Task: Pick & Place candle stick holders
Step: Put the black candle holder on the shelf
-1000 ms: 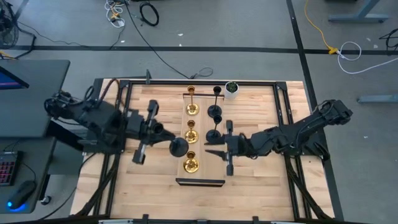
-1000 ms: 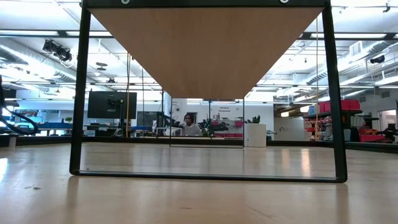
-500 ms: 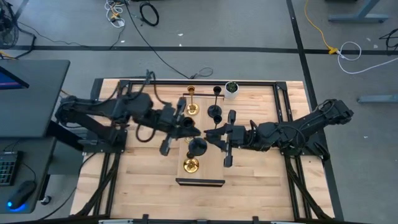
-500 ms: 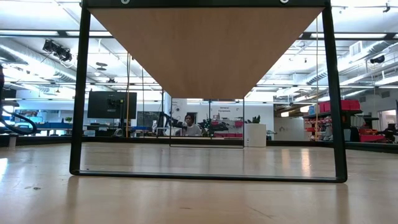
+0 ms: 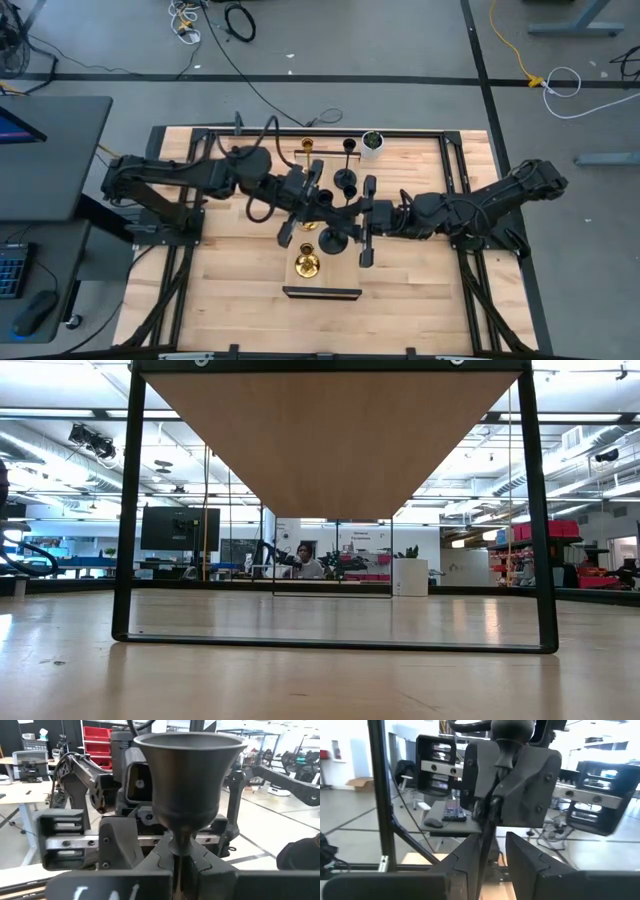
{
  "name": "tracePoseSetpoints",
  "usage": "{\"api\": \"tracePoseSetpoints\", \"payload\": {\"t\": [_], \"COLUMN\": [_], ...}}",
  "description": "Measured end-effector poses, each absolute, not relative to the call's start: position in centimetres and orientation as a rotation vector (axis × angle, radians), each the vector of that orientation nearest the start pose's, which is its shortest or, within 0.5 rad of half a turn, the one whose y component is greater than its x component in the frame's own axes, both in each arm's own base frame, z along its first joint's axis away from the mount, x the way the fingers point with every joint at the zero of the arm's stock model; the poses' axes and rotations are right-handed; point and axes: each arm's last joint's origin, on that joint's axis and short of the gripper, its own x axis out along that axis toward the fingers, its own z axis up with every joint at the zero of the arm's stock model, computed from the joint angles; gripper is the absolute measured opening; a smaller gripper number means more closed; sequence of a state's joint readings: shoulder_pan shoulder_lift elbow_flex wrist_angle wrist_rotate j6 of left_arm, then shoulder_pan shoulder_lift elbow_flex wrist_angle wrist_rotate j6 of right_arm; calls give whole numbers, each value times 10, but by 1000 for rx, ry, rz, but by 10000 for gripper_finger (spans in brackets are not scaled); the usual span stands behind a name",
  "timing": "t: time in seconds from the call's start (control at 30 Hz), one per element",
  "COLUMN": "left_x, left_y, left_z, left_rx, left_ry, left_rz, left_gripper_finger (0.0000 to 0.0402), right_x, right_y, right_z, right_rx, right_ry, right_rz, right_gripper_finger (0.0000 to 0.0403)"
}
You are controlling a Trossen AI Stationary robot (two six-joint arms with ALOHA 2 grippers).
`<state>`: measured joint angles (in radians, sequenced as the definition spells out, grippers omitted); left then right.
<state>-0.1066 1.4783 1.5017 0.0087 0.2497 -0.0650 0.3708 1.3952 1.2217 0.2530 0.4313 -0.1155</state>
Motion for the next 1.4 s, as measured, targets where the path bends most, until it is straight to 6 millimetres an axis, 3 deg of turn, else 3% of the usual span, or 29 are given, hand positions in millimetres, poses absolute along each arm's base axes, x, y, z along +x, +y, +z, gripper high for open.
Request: {"api": "tracePoseSetpoints", "payload": {"t": [0.27, 0.47, 0.73, 1.0, 1.23, 1.4], "left_x": [333, 333, 333, 332, 315, 285], "left_y": [-43, -43, -43, -47, -45, -41], "left_z": [434, 433, 433, 433, 441, 455], "left_rx": [-38, -30, -14, 12, 10, 47], "left_ry": [-22, -15, -18, -8, 13, 37], "left_rz": [-358, -356, -354, -391, -397, -369], "left_gripper_finger": [6, 12, 7, 59, 90, 95], "right_x": [308, 308, 308, 306, 300, 294], "right_y": [102, 102, 102, 108, 116, 119], "right_z": [384, 381, 381, 379, 380, 380], "right_rx": [-70, -75, -82, -142, -168, -164], "right_ry": [-65, -42, -39, -18, -8, 23], "right_rz": [-24, -24, -33, -72, -108, -145], "right_gripper_finger": [90, 17, 6, 2, 1, 1]}}
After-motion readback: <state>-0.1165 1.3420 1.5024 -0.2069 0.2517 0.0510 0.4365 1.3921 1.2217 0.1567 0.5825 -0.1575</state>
